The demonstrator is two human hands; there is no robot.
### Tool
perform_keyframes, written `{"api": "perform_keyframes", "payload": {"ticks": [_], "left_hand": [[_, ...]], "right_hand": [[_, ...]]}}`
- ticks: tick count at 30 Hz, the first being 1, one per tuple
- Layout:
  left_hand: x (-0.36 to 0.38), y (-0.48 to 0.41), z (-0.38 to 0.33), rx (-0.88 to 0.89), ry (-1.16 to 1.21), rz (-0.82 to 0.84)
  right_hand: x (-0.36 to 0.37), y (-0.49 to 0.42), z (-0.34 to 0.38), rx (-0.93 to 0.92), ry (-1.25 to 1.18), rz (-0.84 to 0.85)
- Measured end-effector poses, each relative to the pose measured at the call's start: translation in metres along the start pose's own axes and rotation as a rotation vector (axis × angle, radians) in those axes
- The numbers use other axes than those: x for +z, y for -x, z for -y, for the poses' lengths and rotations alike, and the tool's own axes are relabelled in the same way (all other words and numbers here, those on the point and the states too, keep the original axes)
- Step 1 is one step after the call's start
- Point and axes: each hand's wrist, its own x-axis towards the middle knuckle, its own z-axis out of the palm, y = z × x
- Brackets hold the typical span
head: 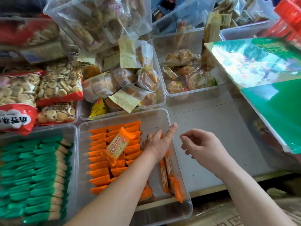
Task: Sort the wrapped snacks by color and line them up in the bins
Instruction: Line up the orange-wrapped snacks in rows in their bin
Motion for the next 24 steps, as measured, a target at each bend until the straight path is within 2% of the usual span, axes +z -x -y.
{"api": "perform_keyframes", "payload": {"ticks": [4, 10, 15, 19, 24], "left_hand": [[0.002, 0.015, 0.007, 0.0, 0.098, 0.039], [0.009, 0.028, -0.001, -0.016, -0.068, 0.072], [0.007, 0.036, -0.007, 0.04, -0.228, 0.098], [0.007, 0.056, 0.006, 0.059, -0.264, 0.116], [-0.001, 0.076, 0.022, 0.163, -0.088, 0.182]], "right_hand": [[0.001, 0.001, 0.002, -0.02, 0.066, 0.02], [-0.005, 0.007, 0.003, -0.021, 0.192, 0.009], [-0.01, 0.018, 0.01, -0.019, 0.172, -0.022], [-0.006, 0.03, 0.009, -0.039, 0.187, -0.016], [-0.003, 0.038, 0.009, -0.038, 0.157, -0.032]]}}
